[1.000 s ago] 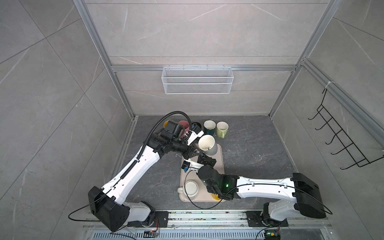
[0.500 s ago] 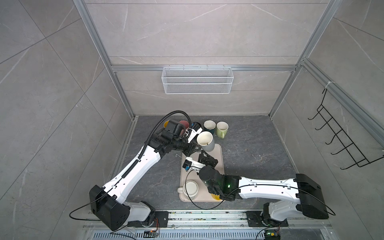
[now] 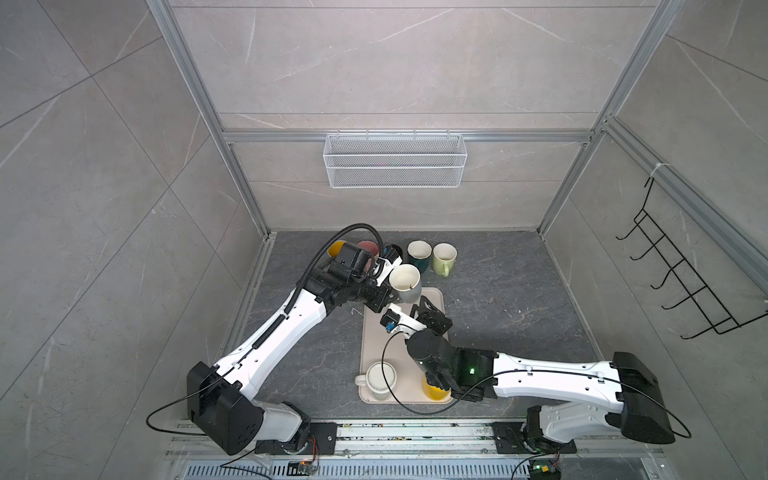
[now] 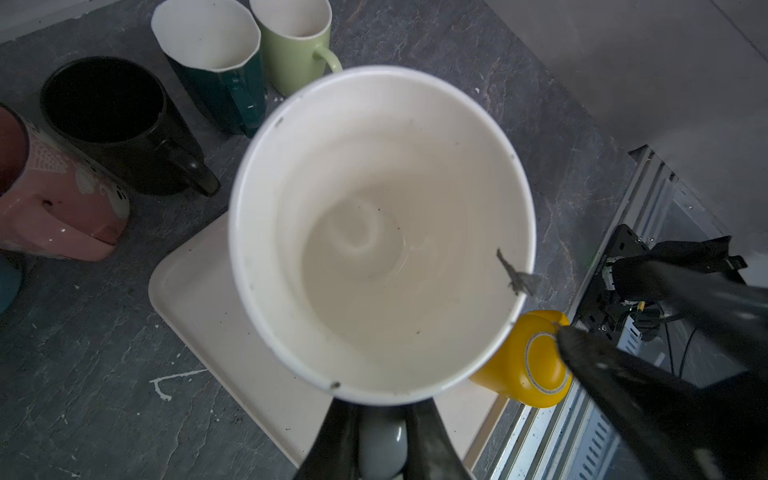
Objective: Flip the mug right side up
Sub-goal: 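Open the right gripper and draw it back while the left holds the mug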
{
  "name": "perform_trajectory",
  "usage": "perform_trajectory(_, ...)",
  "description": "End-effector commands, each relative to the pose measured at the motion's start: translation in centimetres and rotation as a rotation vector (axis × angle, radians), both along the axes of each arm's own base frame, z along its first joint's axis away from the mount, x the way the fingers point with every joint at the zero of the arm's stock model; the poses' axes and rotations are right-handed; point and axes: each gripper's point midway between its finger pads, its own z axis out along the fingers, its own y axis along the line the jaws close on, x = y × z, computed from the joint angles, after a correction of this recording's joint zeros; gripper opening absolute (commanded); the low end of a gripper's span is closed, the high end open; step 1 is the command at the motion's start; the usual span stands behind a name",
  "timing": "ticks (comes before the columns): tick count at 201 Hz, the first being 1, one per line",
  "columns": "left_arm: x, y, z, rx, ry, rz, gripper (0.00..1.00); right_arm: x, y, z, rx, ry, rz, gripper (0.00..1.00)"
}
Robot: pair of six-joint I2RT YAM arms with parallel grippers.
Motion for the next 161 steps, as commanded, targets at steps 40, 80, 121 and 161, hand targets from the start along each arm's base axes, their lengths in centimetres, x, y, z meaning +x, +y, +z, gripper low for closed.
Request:
perform_trajectory(40, 3.3, 0.4, 1.7, -0.028, -0.112, 0.121, 0.0, -0.4, -3.0, 1.6, 0.142, 0.008, -0.091, 0.4)
perform_trajectory(80, 4.8, 1.4, 1.8, -0.017, -0.144, 0.205, 0.0, -0.4, -4.0, 1.1, 0.183, 0.044, -0.122, 0.43)
perform_trajectory(121, 6.1, 1.8, 2.0, -0.019, -0.172, 0.262, 0.0, 0.4, -6.0, 0.3, 0.305, 0.145, -0.177, 0.47)
perform_trajectory(161, 6.7, 0.5, 2.3, -0.057, -0.174, 0.234, 0.0, 1.3, -8.1, -0.7, 0.429, 0.27, -0.251, 0.51)
